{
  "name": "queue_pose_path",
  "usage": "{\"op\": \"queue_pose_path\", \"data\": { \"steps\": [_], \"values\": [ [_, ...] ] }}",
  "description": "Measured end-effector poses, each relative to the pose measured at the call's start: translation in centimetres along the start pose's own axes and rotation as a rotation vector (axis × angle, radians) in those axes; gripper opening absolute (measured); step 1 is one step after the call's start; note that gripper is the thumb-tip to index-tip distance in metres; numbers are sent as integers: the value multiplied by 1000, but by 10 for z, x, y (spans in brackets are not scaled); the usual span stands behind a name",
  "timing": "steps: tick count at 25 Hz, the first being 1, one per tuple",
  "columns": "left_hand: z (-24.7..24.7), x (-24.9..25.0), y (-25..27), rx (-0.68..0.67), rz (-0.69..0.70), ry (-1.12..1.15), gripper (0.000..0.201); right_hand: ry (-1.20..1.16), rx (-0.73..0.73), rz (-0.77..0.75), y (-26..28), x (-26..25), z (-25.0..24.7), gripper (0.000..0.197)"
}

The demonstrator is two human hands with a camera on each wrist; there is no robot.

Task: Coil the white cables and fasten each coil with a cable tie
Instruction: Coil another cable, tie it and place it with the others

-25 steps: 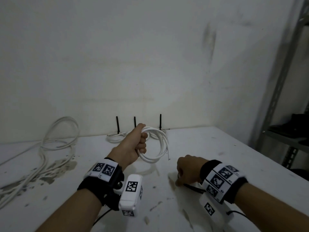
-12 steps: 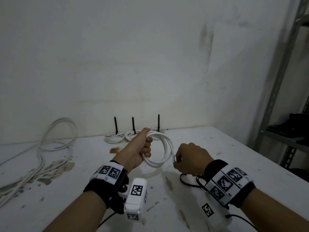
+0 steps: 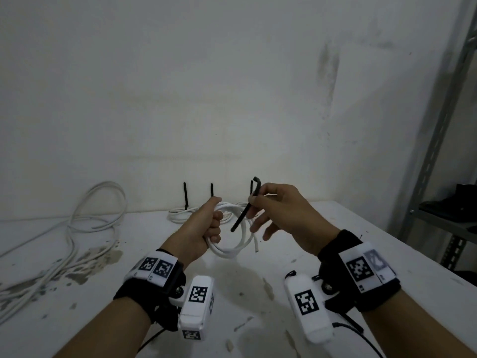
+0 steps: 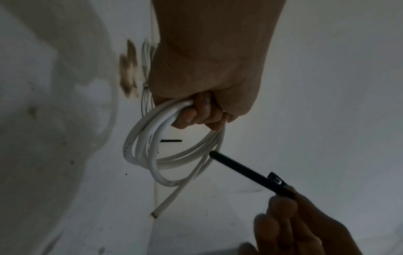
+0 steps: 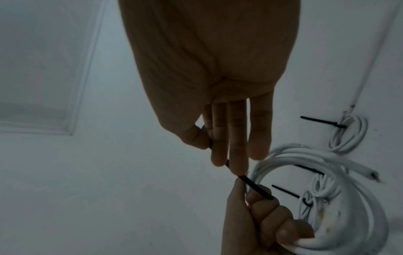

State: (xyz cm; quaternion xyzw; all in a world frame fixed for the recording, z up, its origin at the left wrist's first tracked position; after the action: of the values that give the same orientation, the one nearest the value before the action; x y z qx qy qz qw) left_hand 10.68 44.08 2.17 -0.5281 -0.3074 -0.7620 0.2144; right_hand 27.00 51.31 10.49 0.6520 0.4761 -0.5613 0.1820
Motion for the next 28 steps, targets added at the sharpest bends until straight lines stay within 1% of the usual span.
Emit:
{"op": "queue_pose_path", "data": {
  "steps": [2,3,5,6,7,9,11,12,14,17,19,20,22,23,26,28],
  "values": [
    [-13,5,7,-7,21,-8,46,31,-50,-86,-8,-1,19,9],
    [-18,7,11,-10,29,-12,47,104,-54,-159,-13,0,24,7],
    [-39,15,21,4,55,-9,49,333,-48,-348,-26,4,47,3],
    [-48,20,26,9,65,-7,50,441,-24,-437,-31,6,58,3],
    [-60,25,32,17,77,3,51,492,9,-524,-37,7,73,5],
    [-81,34,42,28,102,63,52,423,95,-659,-45,7,100,6],
    [-105,42,50,56,128,137,52,318,176,-718,-52,5,124,10],
    [-119,45,54,85,136,159,50,304,199,-748,-55,2,139,12],
    [-142,48,58,120,135,182,47,344,229,-868,-56,-6,163,15],
    [-166,51,64,101,105,170,54,420,252,-1025,-62,-14,195,19],
    [-174,53,67,52,96,166,51,447,256,-1055,-68,-15,209,20],
    [-177,56,69,35,104,177,43,441,251,-1056,-71,-15,214,19],
    [-184,60,69,48,144,219,26,404,243,-1032,-74,-15,221,18],
    [-187,61,68,73,168,243,22,366,245,-1007,-76,-14,221,17],
    [-195,63,62,122,221,342,24,230,200,-946,-78,-9,221,15],
    [-198,62,59,120,240,413,20,224,180,-940,-77,-7,221,12]
  ]
}}
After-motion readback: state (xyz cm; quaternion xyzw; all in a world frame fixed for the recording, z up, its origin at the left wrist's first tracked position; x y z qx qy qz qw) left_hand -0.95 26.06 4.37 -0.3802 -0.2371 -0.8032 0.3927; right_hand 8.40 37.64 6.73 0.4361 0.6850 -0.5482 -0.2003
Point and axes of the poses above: each hand's wrist, its own y-axis away from the middle knuckle, its own z-axis out of the palm, x = y × z, the point moved 6 cm from there along -y, towards the middle knuckle, and after that the axes turned 5 degrees about -z, right-handed, at the moved point
